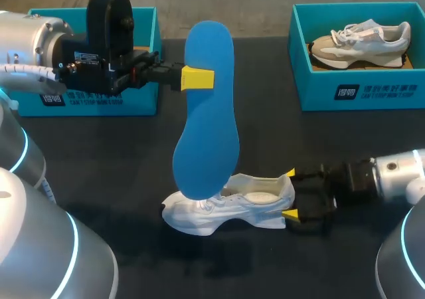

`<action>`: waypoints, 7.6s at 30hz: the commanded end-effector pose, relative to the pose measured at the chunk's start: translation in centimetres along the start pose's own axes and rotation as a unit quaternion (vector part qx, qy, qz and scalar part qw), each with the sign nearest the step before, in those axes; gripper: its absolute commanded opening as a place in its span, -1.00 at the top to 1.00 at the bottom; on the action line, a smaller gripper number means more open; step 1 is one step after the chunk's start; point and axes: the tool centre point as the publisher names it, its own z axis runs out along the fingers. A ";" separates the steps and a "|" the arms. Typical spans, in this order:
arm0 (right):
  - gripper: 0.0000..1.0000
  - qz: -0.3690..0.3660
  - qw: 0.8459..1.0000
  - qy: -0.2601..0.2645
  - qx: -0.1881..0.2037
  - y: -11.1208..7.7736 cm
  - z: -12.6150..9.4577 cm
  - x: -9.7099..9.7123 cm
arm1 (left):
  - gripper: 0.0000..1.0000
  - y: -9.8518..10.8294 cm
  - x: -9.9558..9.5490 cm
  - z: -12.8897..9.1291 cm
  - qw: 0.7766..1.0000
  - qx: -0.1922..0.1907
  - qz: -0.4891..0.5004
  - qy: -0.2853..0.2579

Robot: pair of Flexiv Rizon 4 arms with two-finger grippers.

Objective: Take the shoe out of the shoebox, open the shoe tongue, remove and reinsert the insole, then place the shoe into the shoebox

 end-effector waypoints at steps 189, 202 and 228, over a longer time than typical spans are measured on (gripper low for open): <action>1.00 0.365 0.748 -0.281 0.477 8.1 2.4 1.2 | 1.00 0.0 0.0 0.1 1.000 0.001 0.000 0.000; 1.00 0.488 0.689 -0.332 0.421 9.2 1.7 1.7 | 1.00 0.0 0.0 0.1 1.000 0.001 0.000 0.000; 1.00 0.595 0.613 -0.355 0.379 4.9 3.6 4.0 | 1.00 0.0 0.0 0.1 1.000 0.001 0.000 0.000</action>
